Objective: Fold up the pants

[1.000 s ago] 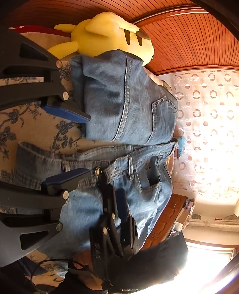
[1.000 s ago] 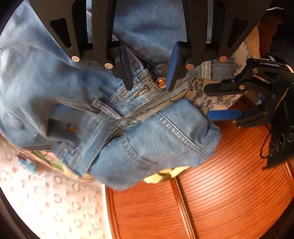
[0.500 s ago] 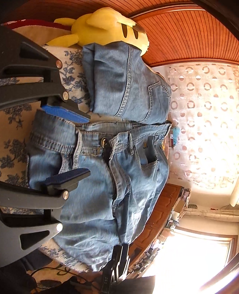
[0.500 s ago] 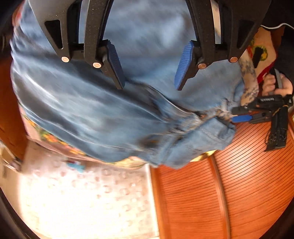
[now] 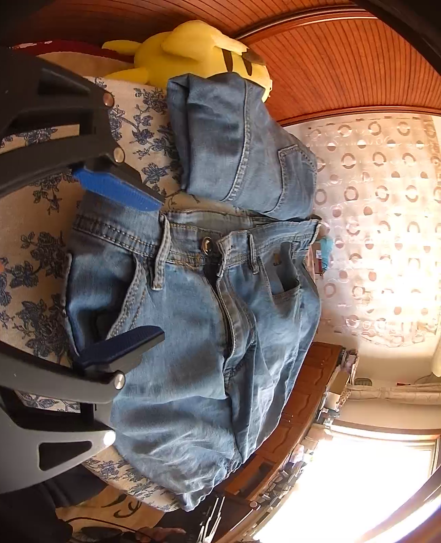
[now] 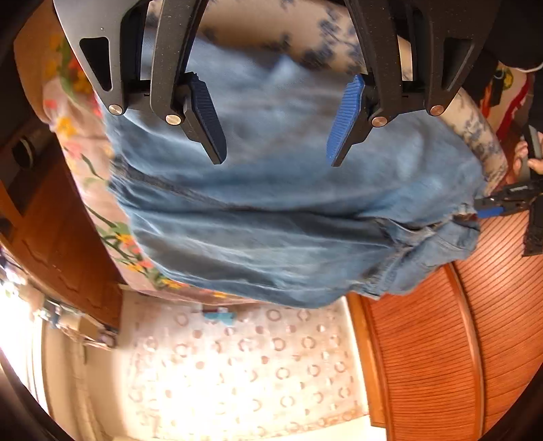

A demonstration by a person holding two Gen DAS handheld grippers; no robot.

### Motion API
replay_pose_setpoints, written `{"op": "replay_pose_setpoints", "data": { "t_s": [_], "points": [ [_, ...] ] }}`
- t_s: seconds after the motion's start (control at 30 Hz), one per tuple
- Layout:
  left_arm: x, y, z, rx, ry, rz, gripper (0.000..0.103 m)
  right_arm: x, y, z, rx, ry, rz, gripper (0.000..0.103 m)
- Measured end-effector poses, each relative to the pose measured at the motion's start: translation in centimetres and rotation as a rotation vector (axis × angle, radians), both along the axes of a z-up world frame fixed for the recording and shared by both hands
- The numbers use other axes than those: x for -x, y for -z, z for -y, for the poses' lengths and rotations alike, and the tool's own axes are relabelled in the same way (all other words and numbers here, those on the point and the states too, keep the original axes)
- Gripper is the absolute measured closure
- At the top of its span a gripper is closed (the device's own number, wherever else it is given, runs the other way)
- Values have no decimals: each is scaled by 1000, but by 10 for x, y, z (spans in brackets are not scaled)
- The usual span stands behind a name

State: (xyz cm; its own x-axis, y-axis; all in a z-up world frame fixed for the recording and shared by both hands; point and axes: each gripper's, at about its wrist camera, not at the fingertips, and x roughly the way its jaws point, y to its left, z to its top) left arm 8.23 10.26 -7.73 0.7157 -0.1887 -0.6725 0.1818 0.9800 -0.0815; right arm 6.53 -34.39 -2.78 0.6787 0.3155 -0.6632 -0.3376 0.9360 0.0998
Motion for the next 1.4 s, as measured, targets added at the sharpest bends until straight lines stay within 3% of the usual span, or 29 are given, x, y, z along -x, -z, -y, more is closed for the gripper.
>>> {"op": "replay_pose_setpoints", "data": {
  "t_s": [0.5, 1.13, 1.23, 1.3, 1.37, 1.4],
  "points": [
    [2, 6, 16, -6, 8, -11, 32, 33, 21, 83, 63, 174, -34, 37],
    [16, 27, -17, -1, -78, -60, 32, 41, 43, 112, 96, 239, -114, 38],
    [16, 28, -18, 2, -77, -63, 32, 38, 42, 112, 82, 240, -116, 47],
    [15, 28, -17, 2, -78, -63, 32, 38, 42, 110, 84, 234, -109, 68],
    [16, 28, -17, 2, -77, -62, 32, 38, 40, 109, 93, 232, -102, 84],
    [16, 29, -18, 3, -78, -62, 31, 39, 39, 110, 95, 235, -95, 87]
  ]
}}
